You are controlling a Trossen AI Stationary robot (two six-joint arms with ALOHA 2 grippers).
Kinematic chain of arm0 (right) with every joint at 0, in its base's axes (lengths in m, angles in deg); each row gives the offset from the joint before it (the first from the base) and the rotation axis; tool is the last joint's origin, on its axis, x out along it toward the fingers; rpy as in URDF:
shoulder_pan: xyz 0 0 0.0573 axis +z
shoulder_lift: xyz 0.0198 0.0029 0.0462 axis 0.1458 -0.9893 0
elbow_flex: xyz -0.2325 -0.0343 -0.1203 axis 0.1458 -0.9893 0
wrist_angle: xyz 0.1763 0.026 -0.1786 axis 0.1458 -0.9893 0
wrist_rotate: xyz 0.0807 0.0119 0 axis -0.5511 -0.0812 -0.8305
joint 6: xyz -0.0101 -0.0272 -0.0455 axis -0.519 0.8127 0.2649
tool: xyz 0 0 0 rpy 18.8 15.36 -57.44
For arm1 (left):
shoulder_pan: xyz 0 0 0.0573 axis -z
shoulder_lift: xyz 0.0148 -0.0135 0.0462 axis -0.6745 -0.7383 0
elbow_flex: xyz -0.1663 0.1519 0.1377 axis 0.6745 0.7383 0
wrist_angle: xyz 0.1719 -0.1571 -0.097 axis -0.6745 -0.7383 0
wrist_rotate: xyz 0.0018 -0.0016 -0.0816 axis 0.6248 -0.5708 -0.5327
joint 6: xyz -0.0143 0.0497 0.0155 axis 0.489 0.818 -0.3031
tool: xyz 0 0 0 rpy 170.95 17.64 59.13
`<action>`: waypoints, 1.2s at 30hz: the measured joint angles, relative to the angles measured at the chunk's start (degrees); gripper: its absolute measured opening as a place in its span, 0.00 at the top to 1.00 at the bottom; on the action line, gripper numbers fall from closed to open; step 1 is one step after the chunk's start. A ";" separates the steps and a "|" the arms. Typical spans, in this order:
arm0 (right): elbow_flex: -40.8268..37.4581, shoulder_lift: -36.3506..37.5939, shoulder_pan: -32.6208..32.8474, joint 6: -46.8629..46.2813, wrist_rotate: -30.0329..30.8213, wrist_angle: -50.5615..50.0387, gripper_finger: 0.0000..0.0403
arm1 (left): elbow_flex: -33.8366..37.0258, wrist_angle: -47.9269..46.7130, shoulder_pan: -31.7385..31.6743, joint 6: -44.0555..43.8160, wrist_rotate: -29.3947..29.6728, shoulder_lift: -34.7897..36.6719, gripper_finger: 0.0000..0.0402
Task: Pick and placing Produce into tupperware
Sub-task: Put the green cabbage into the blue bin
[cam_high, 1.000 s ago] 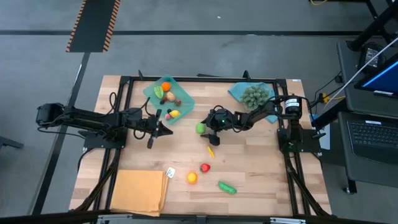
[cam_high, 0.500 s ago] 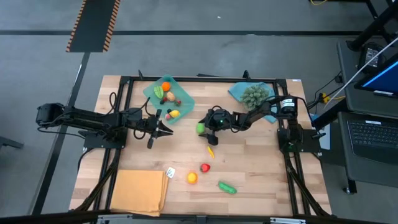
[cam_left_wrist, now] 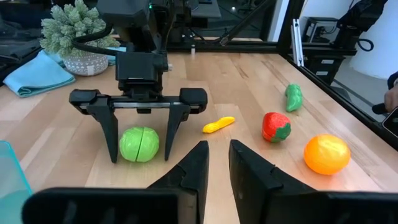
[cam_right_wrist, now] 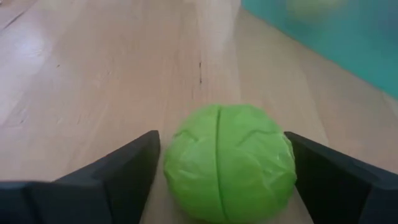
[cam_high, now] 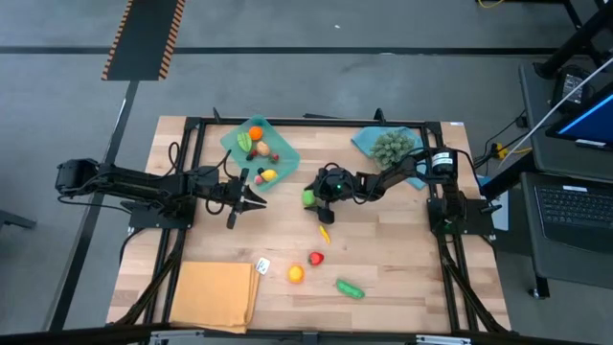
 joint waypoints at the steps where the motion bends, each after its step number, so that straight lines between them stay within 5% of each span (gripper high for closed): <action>1: 0.00 0.00 0.02 0.06 -0.02 -0.01 0.19 | 0.00 0.00 -0.02 0.00 0.01 0.00 0.86; 12: -0.02 0.00 0.08 0.16 -0.41 0.00 0.40 | 0.00 0.00 0.00 0.00 -0.01 0.00 0.83; 24: -0.12 0.57 -0.03 -1.54 -0.83 -0.07 0.40 | 0.00 0.00 0.00 0.00 0.01 0.00 0.82; 36: -0.11 10.55 -0.03 0.42 -1.62 -1.42 0.38 | -0.01 1.22 0.00 0.00 -0.01 0.00 0.89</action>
